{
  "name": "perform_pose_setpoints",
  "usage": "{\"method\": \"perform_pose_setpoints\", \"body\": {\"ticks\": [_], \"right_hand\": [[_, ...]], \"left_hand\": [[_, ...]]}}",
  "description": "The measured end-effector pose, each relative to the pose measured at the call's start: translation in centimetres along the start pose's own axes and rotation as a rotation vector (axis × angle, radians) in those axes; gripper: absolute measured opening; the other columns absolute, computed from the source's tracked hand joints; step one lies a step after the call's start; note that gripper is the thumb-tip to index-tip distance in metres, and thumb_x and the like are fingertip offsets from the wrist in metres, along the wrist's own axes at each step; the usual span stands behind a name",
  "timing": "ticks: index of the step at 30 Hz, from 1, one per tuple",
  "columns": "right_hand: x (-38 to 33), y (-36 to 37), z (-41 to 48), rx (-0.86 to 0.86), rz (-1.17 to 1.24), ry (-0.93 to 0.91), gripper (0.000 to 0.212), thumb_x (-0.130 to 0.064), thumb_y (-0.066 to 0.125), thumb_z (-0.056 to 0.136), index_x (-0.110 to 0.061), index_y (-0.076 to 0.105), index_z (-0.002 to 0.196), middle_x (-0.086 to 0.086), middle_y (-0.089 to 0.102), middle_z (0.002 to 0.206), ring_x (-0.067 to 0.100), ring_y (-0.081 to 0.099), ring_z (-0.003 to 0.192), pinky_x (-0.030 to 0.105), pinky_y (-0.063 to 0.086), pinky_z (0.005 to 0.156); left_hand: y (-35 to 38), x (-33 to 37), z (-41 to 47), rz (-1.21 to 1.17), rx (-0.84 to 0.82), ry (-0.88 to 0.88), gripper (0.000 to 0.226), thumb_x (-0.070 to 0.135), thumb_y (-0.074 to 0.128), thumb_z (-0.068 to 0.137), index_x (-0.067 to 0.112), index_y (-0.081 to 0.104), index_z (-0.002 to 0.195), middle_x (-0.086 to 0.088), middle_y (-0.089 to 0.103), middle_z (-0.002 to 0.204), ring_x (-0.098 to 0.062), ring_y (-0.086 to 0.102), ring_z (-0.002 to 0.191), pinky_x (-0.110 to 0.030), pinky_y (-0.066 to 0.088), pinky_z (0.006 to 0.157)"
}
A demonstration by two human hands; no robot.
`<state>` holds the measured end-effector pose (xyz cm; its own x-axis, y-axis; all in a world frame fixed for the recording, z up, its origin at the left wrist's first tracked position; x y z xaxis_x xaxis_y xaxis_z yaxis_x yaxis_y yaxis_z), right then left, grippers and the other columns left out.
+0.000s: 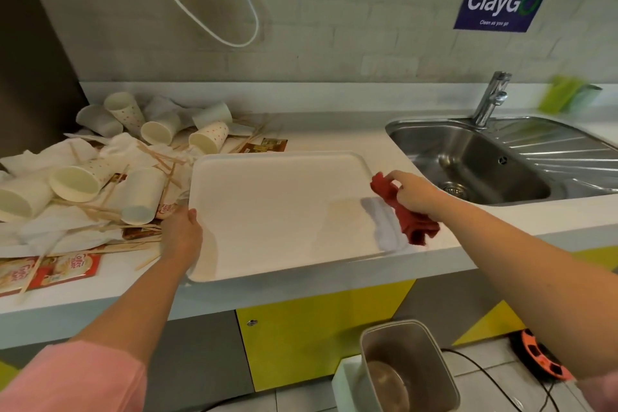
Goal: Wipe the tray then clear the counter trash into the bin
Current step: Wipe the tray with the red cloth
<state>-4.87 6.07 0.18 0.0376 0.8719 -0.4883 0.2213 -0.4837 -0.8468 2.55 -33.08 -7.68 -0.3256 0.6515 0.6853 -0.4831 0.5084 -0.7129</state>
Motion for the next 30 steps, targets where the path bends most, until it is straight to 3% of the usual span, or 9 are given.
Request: {"method": "perform_pose_setpoints", "body": {"ticks": [1,3,6,8,10,13,17,24,30], "right_hand": [[0.1,-0.3,0.0,0.01,0.169,0.059,0.036,-0.001,0.035,0.094,-0.014,0.044,0.127,0.01,0.052,0.088,0.024,0.052,0.068,0.029,0.046,0.059],[0.0,-0.4,0.3,0.057,0.225,0.102,0.034,-0.002,0.035,0.093,-0.007,0.048,0.125,0.013,0.054,0.088,0.026,0.053,0.07,0.031,0.045,0.06],[0.0,1.6,0.9,0.096,-0.071,0.1,0.033,-0.013,0.036,0.095,-0.001,0.052,0.122,0.021,0.055,0.116,0.033,0.055,0.094,0.036,0.044,0.08],[0.3,4.3,1.0,0.018,-0.266,0.127,0.04,-0.022,0.034,0.098,0.0,0.047,0.128,0.021,0.046,0.132,0.035,0.048,0.116,0.037,0.039,0.098],[0.6,6.3,0.8,-0.063,-0.359,0.152,0.048,-0.032,0.035,0.099,0.002,0.042,0.133,0.021,0.038,0.137,0.036,0.043,0.123,0.036,0.035,0.104],[0.7,7.0,0.2,-0.061,-0.381,0.178,0.051,-0.036,0.041,0.098,0.0,0.04,0.134,0.019,0.032,0.137,0.036,0.047,0.119,0.037,0.041,0.097],[0.4,7.0,0.1,0.008,-0.439,0.181,0.045,-0.03,0.042,0.096,-0.004,0.041,0.133,0.016,0.035,0.135,0.033,0.036,0.124,0.036,0.039,0.097],[0.3,7.2,0.4,0.13,-0.317,0.184,0.047,-0.026,0.047,0.094,-0.002,0.033,0.132,0.019,0.031,0.133,0.034,0.038,0.12,0.035,0.042,0.091],[-0.2,7.2,2.4,0.14,-0.315,0.165,0.039,-0.016,0.042,0.096,0.0,0.039,0.131,0.017,0.035,0.131,0.031,0.04,0.118,0.035,0.043,0.091]], "left_hand": [[0.0,0.0,0.0,0.006,-0.002,-0.002,0.032,0.009,0.031,0.101,-0.009,0.055,0.113,-0.032,0.06,0.108,-0.043,0.055,0.099,-0.032,0.033,0.073],[0.2,0.0,0.1,0.004,-0.002,-0.007,0.032,0.009,0.031,0.101,-0.009,0.056,0.112,-0.031,0.059,0.108,-0.043,0.055,0.099,-0.032,0.033,0.074],[0.3,0.0,0.0,0.016,0.016,-0.01,0.031,0.008,0.033,0.1,-0.01,0.057,0.11,-0.031,0.06,0.105,-0.043,0.056,0.097,-0.033,0.034,0.074],[0.2,0.1,0.0,0.031,0.039,0.006,0.029,0.006,0.035,0.099,-0.009,0.058,0.109,-0.03,0.061,0.103,-0.042,0.056,0.095,-0.032,0.035,0.073],[0.1,0.1,0.1,0.049,0.045,0.004,0.028,0.003,0.037,0.097,-0.008,0.06,0.107,-0.028,0.062,0.102,-0.041,0.057,0.094,-0.031,0.035,0.073],[0.2,0.2,0.3,0.125,0.035,0.014,0.026,0.002,0.04,0.095,-0.009,0.06,0.106,-0.028,0.06,0.107,-0.04,0.057,0.097,-0.034,0.04,0.076],[0.0,0.5,0.3,0.248,0.014,0.011,0.025,0.003,0.044,0.095,-0.008,0.058,0.111,-0.028,0.05,0.118,-0.039,0.049,0.107,-0.04,0.042,0.088],[0.9,0.9,0.6,0.29,-0.079,0.03,0.038,-0.01,0.041,0.086,-0.005,0.047,0.124,-0.019,0.038,0.134,-0.036,0.052,0.109,-0.038,0.045,0.091],[1.0,1.2,0.6,0.31,-0.113,0.093,0.04,-0.01,0.042,0.087,-0.004,0.043,0.127,-0.016,0.035,0.138,-0.03,0.048,0.118,-0.031,0.039,0.097]]}}
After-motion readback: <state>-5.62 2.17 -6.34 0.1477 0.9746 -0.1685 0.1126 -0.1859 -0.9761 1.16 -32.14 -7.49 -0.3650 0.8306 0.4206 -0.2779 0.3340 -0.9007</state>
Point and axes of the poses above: each hand's wrist, its own z-axis towards the middle knuckle, its own y-axis out of the palm, x = y × z, the point moved 7 cm from there along z, towards the middle knuckle
